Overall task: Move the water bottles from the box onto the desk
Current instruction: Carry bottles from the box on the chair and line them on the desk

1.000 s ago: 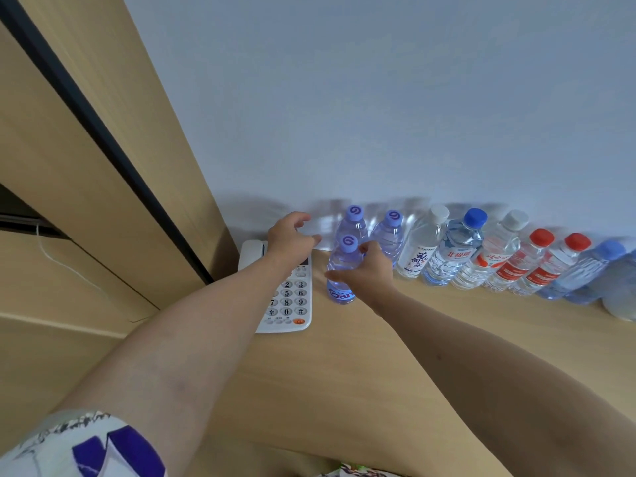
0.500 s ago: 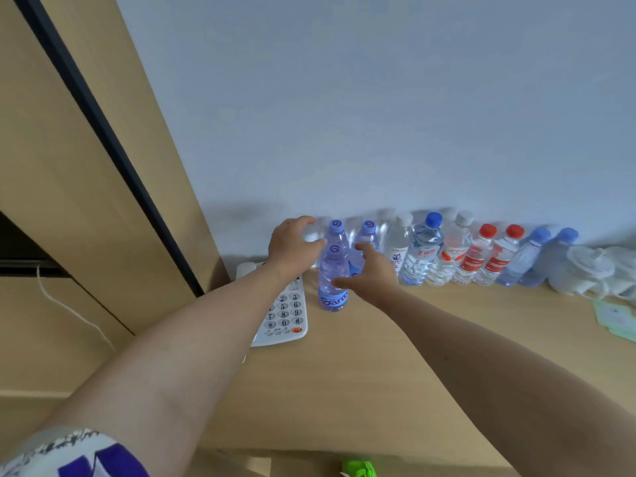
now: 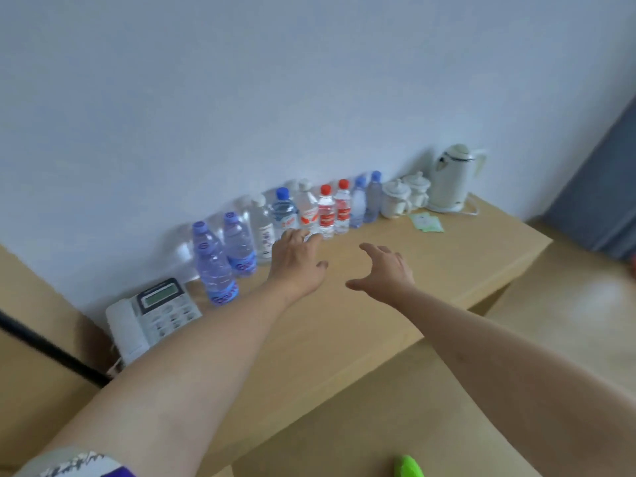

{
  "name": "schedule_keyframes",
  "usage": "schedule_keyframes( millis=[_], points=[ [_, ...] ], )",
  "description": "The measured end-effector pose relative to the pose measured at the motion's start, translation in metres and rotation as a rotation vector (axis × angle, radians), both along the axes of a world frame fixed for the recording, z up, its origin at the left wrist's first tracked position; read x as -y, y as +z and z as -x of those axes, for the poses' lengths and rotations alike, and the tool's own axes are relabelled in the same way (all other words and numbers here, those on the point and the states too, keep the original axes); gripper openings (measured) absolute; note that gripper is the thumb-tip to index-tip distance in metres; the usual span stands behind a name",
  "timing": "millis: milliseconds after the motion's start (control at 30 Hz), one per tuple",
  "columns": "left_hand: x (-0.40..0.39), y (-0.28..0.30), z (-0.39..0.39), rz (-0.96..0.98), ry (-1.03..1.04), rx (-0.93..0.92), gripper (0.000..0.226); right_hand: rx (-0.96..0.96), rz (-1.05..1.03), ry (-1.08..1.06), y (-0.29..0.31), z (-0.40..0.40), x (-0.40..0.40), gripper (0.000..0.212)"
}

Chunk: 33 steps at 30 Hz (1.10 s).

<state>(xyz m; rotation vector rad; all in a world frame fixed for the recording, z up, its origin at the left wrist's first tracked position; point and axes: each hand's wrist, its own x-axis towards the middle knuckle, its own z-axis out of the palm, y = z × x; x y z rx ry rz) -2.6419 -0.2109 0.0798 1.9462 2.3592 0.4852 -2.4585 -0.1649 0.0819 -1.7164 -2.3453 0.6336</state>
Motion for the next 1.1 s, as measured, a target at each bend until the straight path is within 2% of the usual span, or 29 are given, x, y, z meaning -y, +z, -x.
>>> schedule_keyframes(
  millis=[167, 433, 733, 1100],
  points=[
    [-0.03, 0.007, -0.091, 0.071, -0.165, -0.106, 0.064, 0.01, -0.006, -0.179, 0.001, -0.1, 0.005, 0.097],
    [-0.077, 0.022, -0.304, 0.075, -0.443, -0.095, 0.065, 0.031, -0.041, -0.463, 0.006, -0.306, 0.013, 0.093],
    [-0.07, 0.017, -0.591, 0.082, -0.787, -0.064, 0.067, 0.058, -0.016, -0.767, -0.001, -0.563, 0.051, 0.095],
    [-0.061, -0.016, -0.86, 0.201, -1.094, -0.066, 0.069, 0.048, 0.109, -1.149, -0.029, -0.792, 0.114, 0.094]
  ],
)
